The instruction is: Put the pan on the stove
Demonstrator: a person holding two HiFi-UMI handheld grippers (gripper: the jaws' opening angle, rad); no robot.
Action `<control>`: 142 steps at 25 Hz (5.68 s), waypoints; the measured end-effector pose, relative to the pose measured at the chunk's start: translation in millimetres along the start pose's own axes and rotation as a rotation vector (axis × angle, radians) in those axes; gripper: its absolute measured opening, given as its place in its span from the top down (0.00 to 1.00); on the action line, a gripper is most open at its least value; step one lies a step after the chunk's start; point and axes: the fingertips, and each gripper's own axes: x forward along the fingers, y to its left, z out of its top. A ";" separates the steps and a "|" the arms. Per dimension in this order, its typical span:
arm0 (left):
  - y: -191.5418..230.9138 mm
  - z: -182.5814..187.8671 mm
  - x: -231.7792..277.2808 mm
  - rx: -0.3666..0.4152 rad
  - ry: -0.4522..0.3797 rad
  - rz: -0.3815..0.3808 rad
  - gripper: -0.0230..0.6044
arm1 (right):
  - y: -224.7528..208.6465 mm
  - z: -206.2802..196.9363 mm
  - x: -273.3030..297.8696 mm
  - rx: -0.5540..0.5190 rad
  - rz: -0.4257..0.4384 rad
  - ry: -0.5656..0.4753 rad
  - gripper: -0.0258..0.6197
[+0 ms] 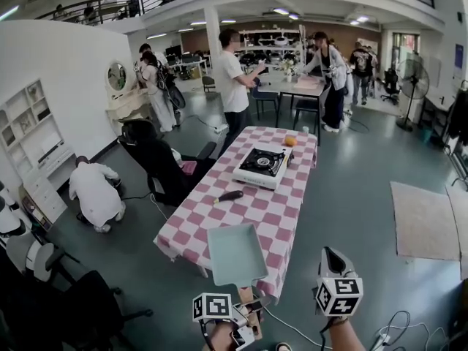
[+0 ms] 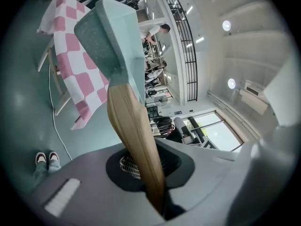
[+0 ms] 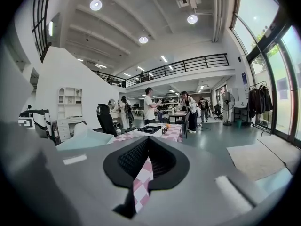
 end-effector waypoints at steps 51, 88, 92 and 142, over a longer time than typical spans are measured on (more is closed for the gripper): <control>-46.7 191.8 229.2 -0.071 -0.227 0.055 0.93 | -229.9 33.3 258.6 0.054 0.098 0.097 0.95; -45.1 427.4 345.2 -0.100 -0.424 0.039 0.92 | -299.6 87.9 520.1 -0.044 0.188 0.126 0.95; -43.9 458.8 349.7 -0.115 -0.463 0.041 0.92 | -287.6 99.3 562.3 -0.071 0.237 0.141 0.95; -31.4 513.8 408.8 -0.252 -0.874 0.105 0.92 | -165.7 113.0 766.1 -0.205 0.770 0.222 0.95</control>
